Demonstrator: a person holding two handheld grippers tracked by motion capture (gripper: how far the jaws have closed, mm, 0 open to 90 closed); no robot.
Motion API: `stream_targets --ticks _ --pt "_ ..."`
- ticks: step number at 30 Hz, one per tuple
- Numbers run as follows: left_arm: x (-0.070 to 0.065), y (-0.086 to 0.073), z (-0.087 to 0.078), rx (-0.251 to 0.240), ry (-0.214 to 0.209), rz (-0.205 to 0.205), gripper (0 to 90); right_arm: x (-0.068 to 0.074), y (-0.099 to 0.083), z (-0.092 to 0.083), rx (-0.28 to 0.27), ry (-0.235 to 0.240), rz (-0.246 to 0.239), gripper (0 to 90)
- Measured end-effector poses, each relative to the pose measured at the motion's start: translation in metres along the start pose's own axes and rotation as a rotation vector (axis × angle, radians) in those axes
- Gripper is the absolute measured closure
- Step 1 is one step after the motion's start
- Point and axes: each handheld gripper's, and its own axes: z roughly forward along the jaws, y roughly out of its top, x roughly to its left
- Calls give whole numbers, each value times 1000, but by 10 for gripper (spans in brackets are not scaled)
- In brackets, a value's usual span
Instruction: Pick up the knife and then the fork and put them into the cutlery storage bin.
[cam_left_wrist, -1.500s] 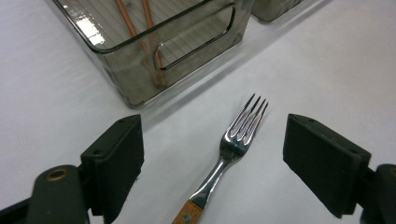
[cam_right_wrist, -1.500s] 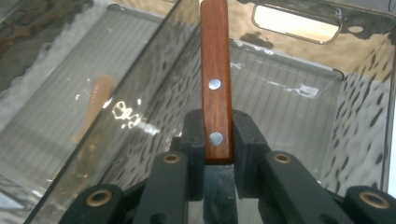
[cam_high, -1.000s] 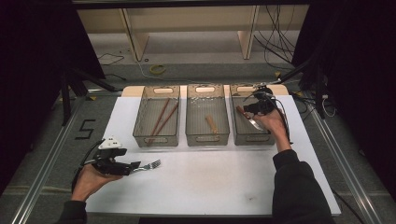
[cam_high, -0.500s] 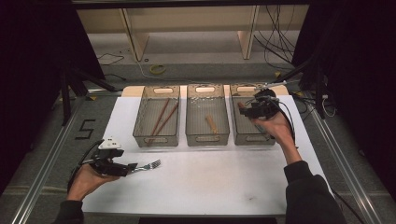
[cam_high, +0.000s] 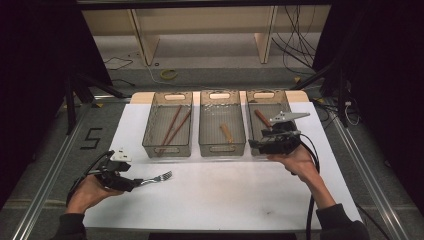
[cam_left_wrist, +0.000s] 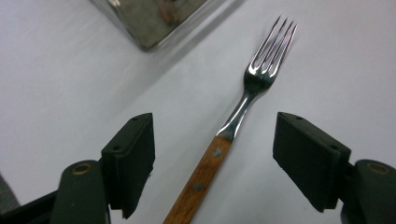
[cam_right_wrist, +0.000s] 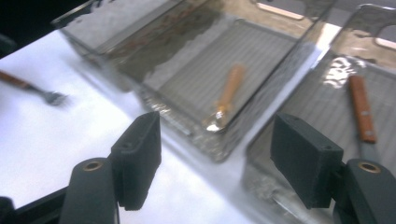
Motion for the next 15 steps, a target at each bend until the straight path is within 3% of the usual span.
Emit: stream_targets --ticks 5,11,15 --pt "6 -7 1 38 16 -12 345 14 -18 -10 -9 32 -30 332" --pt "11 -14 3 79 -3 -18 373 22 -39 -17 -28 52 -15 325" --pt "13 -17 8 111 12 -21 374 28 -49 -19 -40 60 -6 317"
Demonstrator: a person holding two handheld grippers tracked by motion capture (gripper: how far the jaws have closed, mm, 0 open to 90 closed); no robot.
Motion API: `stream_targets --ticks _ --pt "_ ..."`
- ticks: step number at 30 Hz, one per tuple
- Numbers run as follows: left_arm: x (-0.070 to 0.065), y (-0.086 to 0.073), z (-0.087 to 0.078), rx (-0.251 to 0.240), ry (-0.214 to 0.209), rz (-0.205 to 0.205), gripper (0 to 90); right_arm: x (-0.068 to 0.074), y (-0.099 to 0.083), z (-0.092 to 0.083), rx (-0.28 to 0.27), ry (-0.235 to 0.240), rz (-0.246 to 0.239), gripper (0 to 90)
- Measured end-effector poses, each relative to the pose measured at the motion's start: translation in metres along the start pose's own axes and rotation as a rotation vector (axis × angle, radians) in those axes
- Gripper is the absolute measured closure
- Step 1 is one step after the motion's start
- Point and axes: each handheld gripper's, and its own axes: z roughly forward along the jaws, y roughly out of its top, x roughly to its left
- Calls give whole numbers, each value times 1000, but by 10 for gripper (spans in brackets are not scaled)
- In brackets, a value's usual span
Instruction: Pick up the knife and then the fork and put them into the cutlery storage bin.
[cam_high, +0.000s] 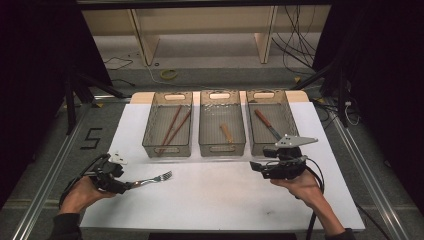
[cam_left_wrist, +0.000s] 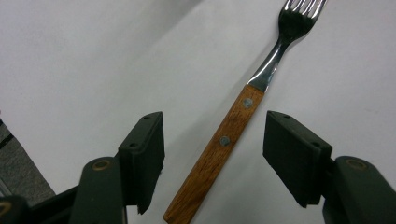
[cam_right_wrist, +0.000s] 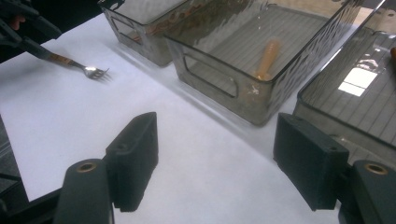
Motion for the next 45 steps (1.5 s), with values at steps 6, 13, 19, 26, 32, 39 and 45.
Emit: stream_targets --ticks 6,13,19,26,32,39,45 --pt "2 -2 5 37 -10 -1 376 5 -11 -2 -5 14 13 316" --pt "2 -4 11 77 -10 9 409 10 -18 1 16 35 12 316" --pt "4 -8 15 101 -20 10 459 12 -20 3 23 40 8 316" --pt "5 -9 15 106 -35 20 518 12 -21 3 28 44 5 317" --pt "7 -9 15 104 -68 11 577 14 -21 5 35 48 0 317" --pt "5 -7 15 124 -70 20 610 15 -21 5 36 51 1 317" --pt "0 -6 15 125 -89 94 741 14 -21 4 33 53 1 318"
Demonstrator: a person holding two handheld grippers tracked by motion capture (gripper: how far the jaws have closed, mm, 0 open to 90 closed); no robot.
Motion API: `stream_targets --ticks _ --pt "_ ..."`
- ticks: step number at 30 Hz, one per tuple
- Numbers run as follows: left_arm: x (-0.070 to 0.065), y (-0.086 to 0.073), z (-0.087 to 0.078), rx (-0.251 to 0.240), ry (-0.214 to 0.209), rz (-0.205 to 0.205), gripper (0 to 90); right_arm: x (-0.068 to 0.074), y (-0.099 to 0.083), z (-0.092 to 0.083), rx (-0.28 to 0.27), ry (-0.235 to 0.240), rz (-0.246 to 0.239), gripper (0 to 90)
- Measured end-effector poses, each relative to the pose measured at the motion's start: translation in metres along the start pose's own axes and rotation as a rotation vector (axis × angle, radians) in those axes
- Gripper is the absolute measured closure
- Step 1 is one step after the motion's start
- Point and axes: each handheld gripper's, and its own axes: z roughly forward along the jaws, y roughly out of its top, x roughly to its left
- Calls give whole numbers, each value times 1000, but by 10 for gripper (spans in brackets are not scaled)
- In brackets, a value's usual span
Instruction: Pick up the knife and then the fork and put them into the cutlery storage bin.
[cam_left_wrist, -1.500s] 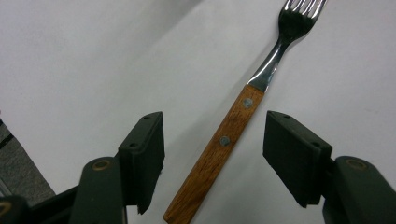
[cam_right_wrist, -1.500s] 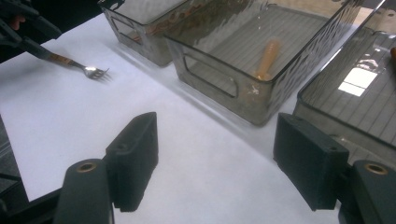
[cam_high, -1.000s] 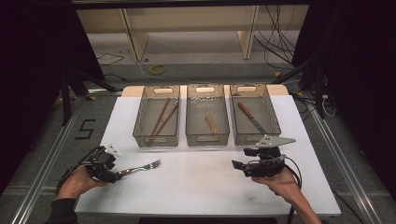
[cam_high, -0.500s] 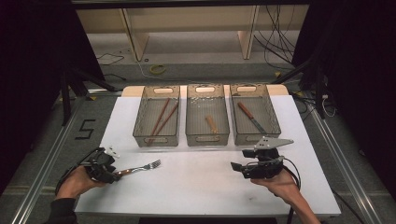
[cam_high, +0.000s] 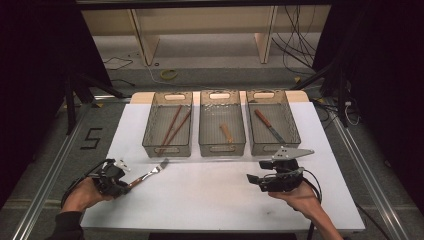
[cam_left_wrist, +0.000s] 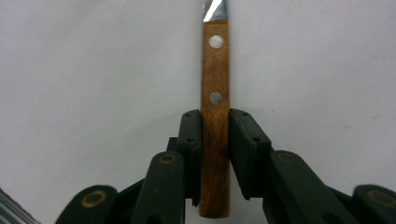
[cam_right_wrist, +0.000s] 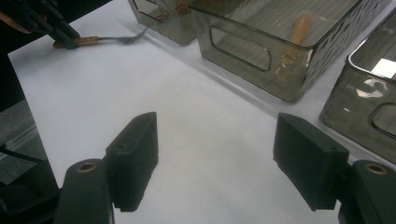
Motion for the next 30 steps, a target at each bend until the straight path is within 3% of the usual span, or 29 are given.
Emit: stream_targets --ticks 2,10,13,15,19,22,25,30 --pt "-1 0 0 0 6 26 745 0 0 0 0 0 0 318" --pt "-2 -2 -1 -20 9 44 753 0 0 0 2 1 2 319" --pt "-3 0 -2 -29 -9 41 753 1 0 0 3 3 -2 320" --pt "-7 2 -4 -31 -8 64 754 2 1 0 3 3 -3 320" --pt "-16 12 -13 -81 -18 86 754 3 2 0 -2 11 -6 322" --pt "-28 23 -22 -108 -16 139 754 6 3 0 -5 21 -12 323" --pt "-44 39 -27 -149 -49 190 754 11 6 1 -12 36 -31 322" --pt "-67 59 -25 -171 -94 269 754 23 12 2 -17 60 -76 322"
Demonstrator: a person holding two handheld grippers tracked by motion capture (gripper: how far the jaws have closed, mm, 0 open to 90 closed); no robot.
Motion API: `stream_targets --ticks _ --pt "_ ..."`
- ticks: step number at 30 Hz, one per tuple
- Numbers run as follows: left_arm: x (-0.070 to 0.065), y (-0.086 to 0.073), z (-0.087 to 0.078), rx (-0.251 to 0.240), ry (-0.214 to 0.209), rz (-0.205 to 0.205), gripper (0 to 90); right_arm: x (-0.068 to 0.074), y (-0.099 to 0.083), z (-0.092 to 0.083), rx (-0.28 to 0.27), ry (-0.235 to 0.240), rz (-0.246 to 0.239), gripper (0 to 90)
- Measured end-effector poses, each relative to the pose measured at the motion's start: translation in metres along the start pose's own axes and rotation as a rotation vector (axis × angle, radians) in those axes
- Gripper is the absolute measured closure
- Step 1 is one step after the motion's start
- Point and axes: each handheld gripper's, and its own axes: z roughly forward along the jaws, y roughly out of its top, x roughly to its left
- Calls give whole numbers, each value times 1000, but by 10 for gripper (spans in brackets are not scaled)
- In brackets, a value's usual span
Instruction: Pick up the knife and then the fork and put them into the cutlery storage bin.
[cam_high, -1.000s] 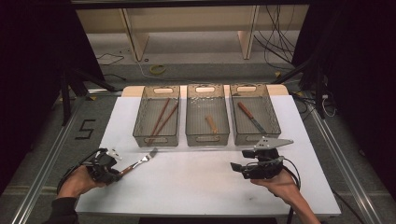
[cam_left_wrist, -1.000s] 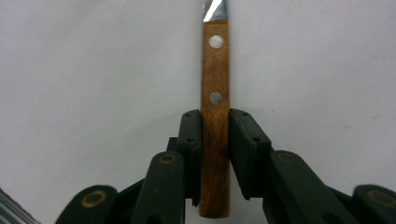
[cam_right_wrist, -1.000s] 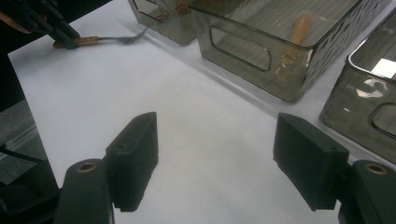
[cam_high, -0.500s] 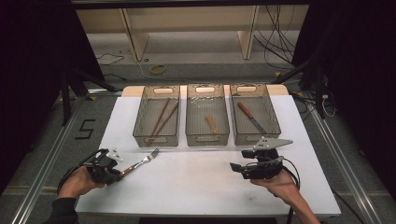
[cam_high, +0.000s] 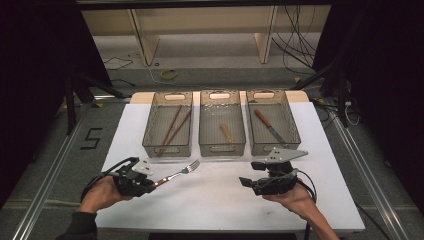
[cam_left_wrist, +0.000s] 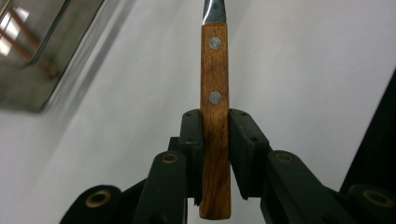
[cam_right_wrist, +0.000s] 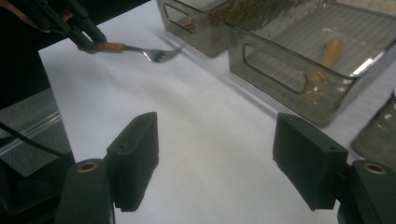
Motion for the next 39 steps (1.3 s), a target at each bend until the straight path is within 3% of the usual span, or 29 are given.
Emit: stream_targets --ticks 6,13,23,33,39 --pt "-17 25 12 -7 -54 77 754 10 4 7 16 27 -48 319" --pt "-30 46 23 -6 -100 138 753 24 9 18 51 68 -111 319" --pt "-47 74 32 -8 -130 227 753 38 14 35 91 104 -177 319" --pt "-62 93 37 12 -147 310 753 49 12 49 171 138 -234 331" --pt "-68 97 37 6 -153 325 752 55 9 60 228 157 -280 356"
